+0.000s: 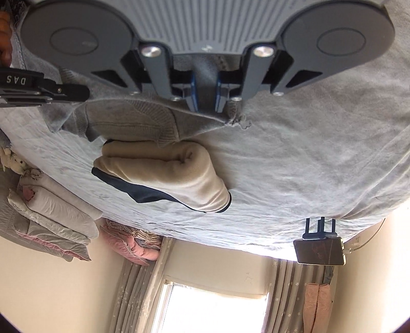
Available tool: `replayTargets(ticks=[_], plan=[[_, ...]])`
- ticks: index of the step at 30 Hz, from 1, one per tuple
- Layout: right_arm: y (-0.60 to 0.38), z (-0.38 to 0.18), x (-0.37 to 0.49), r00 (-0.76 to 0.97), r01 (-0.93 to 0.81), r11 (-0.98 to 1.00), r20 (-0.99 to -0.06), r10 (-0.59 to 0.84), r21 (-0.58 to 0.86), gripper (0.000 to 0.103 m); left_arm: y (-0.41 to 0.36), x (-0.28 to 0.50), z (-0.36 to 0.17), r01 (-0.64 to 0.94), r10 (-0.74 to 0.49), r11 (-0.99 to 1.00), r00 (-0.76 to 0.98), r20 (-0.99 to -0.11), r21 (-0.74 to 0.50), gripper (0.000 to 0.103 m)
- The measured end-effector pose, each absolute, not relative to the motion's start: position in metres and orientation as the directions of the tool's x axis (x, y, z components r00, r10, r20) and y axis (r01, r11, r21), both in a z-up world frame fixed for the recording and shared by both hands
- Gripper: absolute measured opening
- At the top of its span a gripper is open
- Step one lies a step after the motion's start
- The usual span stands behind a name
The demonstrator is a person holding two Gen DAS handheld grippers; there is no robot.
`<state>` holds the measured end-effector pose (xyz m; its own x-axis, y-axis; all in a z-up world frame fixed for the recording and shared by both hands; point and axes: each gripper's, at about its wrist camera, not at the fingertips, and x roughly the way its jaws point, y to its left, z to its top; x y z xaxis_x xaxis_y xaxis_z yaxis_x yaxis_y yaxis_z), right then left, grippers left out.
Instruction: Fold clothes
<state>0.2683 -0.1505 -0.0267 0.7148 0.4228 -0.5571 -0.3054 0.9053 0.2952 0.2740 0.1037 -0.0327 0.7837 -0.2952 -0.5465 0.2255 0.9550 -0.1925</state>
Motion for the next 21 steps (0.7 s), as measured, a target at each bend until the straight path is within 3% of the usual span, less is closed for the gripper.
replayTargets(ticks=[4,6,13,21], plan=[[-0.156,-0.017,0.266,0.681,-0.289,0.886,-0.573,0.456,0.362,0.028,0.099,0.243,-0.020,0.264,-0.303,0.953,0.771,-0.560,-0.152,0.029],[-0.157,-0.011,0.258,0.668,-0.300,0.878,-0.575,0.473,0.373,0.039,0.098,0.226,-0.013,0.289,-0.319,0.946,0.762,-0.563,-0.145,0.030],[-0.158,-0.004,0.220,0.614,-0.289,0.874,-0.624,0.483,0.392,0.039,0.088,0.158,0.001,0.359,-0.375,0.921,0.725,-0.577,-0.148,0.030],[-0.164,-0.008,0.186,0.548,-0.231,0.819,-0.625,0.556,0.525,0.039,0.068,0.091,0.003,0.405,-0.354,0.912,0.689,-0.632,-0.069,0.030]])
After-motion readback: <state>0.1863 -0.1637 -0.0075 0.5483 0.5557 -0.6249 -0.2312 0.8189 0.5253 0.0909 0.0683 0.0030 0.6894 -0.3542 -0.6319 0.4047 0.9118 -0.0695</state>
